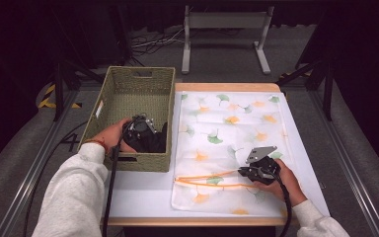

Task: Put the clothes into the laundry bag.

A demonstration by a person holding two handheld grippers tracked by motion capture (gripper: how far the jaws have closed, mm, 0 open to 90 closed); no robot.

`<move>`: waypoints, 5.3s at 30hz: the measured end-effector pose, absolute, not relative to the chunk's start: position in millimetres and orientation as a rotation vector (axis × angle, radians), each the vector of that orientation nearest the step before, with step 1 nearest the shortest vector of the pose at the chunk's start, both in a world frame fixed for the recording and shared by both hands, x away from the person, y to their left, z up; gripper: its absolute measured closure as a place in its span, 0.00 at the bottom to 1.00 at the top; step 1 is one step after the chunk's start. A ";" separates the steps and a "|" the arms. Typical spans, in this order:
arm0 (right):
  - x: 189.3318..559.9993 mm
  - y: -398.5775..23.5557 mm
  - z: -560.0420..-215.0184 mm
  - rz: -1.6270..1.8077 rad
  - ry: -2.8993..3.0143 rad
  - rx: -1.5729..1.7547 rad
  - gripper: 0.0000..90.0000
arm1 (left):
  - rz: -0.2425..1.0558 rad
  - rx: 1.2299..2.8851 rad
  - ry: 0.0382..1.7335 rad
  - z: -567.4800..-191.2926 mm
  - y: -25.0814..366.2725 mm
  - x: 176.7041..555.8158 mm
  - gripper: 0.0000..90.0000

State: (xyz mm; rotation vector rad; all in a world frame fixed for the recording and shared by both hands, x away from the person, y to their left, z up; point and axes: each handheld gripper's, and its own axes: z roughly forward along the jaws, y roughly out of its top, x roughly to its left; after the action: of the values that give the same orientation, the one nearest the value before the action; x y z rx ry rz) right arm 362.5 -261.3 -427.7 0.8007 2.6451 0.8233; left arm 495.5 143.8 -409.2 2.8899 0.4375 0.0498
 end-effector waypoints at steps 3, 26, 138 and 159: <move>362.7 -261.6 -427.8 0.827 2.646 0.796 0.96 | 0.006 2.888 0.437 -412.2 144.0 496.4 0.06; 358.0 -262.0 -421.7 0.856 2.605 0.765 0.99 | 0.162 2.840 0.318 -390.1 154.4 487.2 0.78; 350.4 -273.2 -391.8 1.089 2.366 0.828 0.99 | 0.028 2.418 -0.034 -366.7 3.9 328.0 0.82; 329.1 -257.8 -361.7 1.180 2.317 0.718 0.99 | 0.087 2.533 0.101 -404.0 -33.4 338.0 0.81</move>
State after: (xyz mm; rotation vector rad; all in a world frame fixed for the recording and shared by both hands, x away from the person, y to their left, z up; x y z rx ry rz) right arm 329.1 -257.8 -361.7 0.7180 2.3170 1.1798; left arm 338.0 -33.4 -404.0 2.5325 0.1014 0.0873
